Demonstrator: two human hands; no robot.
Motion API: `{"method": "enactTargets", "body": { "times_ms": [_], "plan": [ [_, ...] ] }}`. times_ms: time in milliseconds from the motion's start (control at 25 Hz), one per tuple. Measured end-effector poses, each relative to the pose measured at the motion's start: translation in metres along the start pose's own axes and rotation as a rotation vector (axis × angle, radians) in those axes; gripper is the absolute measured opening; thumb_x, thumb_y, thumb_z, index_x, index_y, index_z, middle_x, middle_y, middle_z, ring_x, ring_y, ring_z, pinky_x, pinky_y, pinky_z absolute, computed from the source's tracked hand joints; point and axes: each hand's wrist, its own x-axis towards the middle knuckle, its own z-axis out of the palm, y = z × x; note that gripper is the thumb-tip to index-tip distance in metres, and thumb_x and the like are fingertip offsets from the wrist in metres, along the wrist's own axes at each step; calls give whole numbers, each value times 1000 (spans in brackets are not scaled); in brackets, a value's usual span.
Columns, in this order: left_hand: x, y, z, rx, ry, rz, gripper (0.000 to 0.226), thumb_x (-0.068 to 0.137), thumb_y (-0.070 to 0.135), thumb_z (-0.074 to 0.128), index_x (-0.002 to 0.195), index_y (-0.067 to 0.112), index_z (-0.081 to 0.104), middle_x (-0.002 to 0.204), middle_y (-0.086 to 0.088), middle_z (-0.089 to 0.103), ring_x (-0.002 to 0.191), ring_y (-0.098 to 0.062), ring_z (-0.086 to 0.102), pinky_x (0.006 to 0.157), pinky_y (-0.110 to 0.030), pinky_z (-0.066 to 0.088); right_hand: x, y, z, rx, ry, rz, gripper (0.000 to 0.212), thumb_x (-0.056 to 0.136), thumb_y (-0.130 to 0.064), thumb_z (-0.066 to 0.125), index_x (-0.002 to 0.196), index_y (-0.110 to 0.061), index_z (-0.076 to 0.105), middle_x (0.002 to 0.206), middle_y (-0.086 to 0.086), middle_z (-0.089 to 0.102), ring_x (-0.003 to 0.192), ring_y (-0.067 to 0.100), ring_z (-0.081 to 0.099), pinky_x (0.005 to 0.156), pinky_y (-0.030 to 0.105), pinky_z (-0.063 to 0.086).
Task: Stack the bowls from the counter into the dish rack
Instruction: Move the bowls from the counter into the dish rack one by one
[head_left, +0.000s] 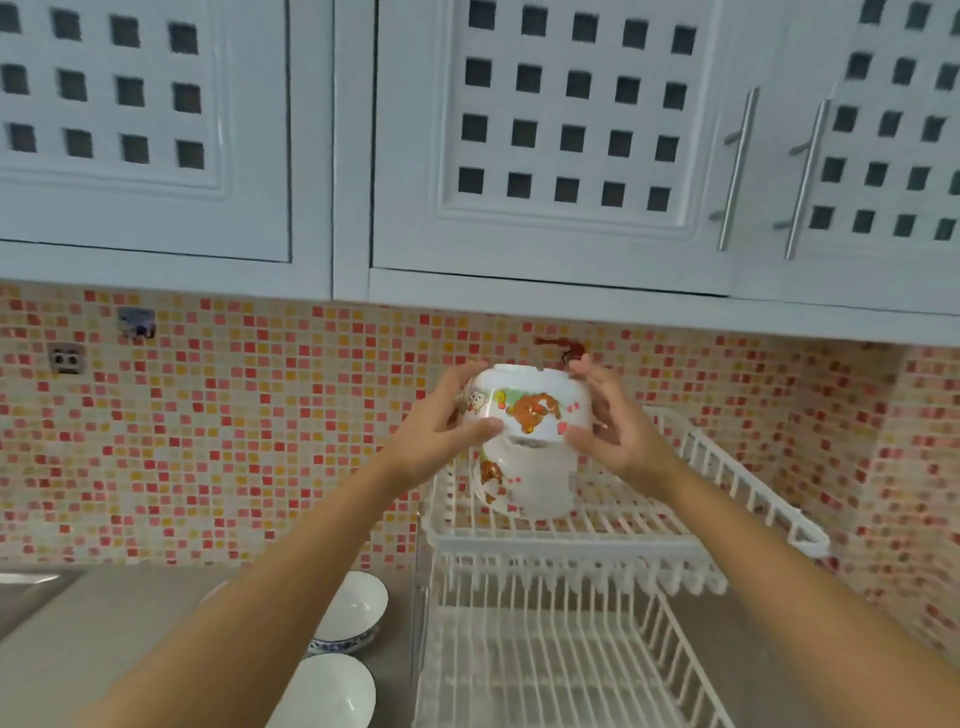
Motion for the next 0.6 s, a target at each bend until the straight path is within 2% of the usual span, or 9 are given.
{"method": "enactTargets", "body": {
  "times_ms": [80,160,280,360,400,520,600],
  "plan": [
    [5,-7,3,97,-64,3,76,64,41,74,129,33,36,123,-1,57,110,-22,62,92,-44,55,-5,13,-11,-75,-136,69,91,70,-34,80,142,-40,24,150,-10,27,135,14,38,104,32,44],
    [10,-14,11,311,-153,0,88,61,35,78,133,35,28,133,-5,48,118,-27,55,98,-46,50,-8,27,-16,-276,-203,69,105,64,-35,85,147,-34,20,153,-10,23,140,13,29,112,34,35],
    [17,-25,30,694,-247,36,115,61,44,79,148,33,5,156,2,16,141,-24,25,113,-47,32,-7,48,-17,-603,-255,-40,114,61,-49,83,150,-24,17,158,-8,11,142,6,14,118,36,19],
    [20,-33,38,767,-271,15,124,62,50,79,151,29,-6,161,3,-3,148,-19,2,119,-49,17,-6,56,-14,-659,-292,-51,121,61,-49,83,151,-18,8,158,-9,2,140,0,4,116,28,11],
    [21,-36,40,781,-278,-18,127,62,51,79,151,28,-9,161,1,-8,149,-18,-3,120,-49,12,-6,59,-13,-664,-300,-48,125,61,-48,84,151,-15,4,158,-8,-3,139,-1,-1,114,24,7],
    [24,-41,42,843,-295,-86,129,61,47,81,151,23,-7,162,-2,-6,149,-19,-2,121,-48,12,-4,65,-8,-698,-349,-47,129,63,-46,83,150,-9,-4,160,2,-9,141,2,-9,110,16,-1],
    [23,-38,45,872,-285,-85,126,62,42,82,152,19,-3,161,-4,-2,149,-20,0,121,-44,12,-4,66,-5,-701,-353,-45,127,65,-44,82,150,-8,-5,159,3,-8,145,10,-7,107,13,-2]
  ]
}}
